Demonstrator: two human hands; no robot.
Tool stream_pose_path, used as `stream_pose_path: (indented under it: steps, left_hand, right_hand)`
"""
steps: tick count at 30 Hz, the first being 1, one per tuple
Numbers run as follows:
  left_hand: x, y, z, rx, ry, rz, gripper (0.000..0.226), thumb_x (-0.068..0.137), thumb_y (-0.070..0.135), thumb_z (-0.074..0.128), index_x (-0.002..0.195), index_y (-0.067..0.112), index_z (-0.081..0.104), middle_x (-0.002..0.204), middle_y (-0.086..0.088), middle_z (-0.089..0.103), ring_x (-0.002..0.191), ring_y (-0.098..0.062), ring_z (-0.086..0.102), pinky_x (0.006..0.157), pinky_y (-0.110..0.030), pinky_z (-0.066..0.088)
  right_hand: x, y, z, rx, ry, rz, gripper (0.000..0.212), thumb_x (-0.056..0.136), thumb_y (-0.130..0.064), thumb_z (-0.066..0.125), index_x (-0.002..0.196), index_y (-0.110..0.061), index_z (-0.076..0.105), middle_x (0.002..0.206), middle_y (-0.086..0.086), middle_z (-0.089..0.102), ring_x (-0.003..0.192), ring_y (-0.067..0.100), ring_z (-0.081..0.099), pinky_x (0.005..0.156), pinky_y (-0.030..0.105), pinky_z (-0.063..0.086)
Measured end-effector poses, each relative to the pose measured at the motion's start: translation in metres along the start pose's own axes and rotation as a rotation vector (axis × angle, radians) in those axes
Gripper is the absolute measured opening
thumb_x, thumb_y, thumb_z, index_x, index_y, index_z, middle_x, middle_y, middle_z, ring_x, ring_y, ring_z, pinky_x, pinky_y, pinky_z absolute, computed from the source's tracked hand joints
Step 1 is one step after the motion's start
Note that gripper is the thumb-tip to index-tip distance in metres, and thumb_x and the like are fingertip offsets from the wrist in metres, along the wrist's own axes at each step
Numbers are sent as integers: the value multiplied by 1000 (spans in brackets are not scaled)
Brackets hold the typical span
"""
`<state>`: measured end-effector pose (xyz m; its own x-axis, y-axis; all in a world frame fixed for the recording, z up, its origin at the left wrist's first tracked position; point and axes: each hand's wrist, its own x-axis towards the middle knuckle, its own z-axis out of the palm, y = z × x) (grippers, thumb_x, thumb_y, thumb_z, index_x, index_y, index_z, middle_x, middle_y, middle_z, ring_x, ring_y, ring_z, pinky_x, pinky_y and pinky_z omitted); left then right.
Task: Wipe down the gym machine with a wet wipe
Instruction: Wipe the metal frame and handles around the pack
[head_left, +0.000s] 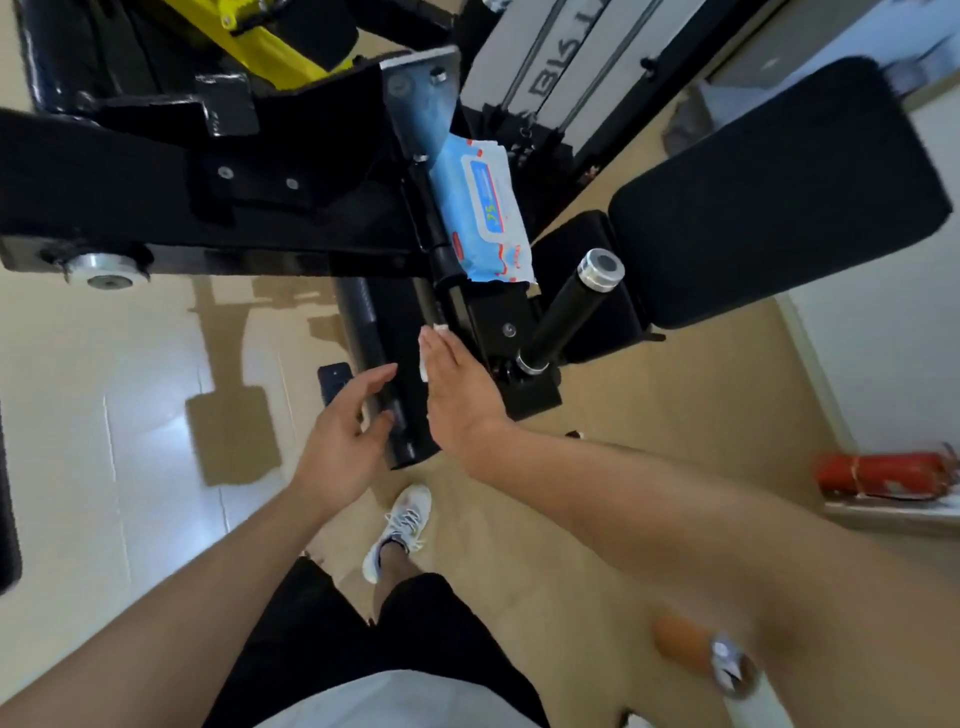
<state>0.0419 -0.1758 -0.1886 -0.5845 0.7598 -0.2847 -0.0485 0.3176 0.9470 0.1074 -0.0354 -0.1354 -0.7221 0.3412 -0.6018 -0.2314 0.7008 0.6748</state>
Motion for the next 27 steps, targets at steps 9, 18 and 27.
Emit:
stream_pose_path:
  steps: [9, 18, 27]
  left_hand:
    - [-3, -13, -3, 14, -35, -6, 46, 100, 7, 56, 139, 32, 54, 139, 15, 58, 132, -5, 51, 116, -39, 38]
    - [-4, -5, -6, 11, -46, -29, 49, 99, 4, 56, 142, 29, 52, 140, 17, 56, 133, 0, 47, 112, -23, 35]
    - [-8, -3, 14, -37, -10, -54, 50, 98, 5, 59, 141, 29, 53, 138, 17, 58, 130, 1, 49, 101, -3, 32]
  right_hand:
    - [-51, -38, 17, -187, -79, -35, 71, 107, -41, 26, 157, 5, 5, 162, 36, -4, 152, 45, -16, 121, 61, -12]
    - [5, 20, -5, 140, 58, 86, 66, 109, -34, 15, 156, 8, -4, 167, 24, -4, 156, 36, -6, 127, 45, -4]
    - [-4, 22, 0, 161, 24, -40, 67, 110, -38, 12, 157, 6, -3, 168, 20, -3, 156, 32, -4, 127, 44, -2]
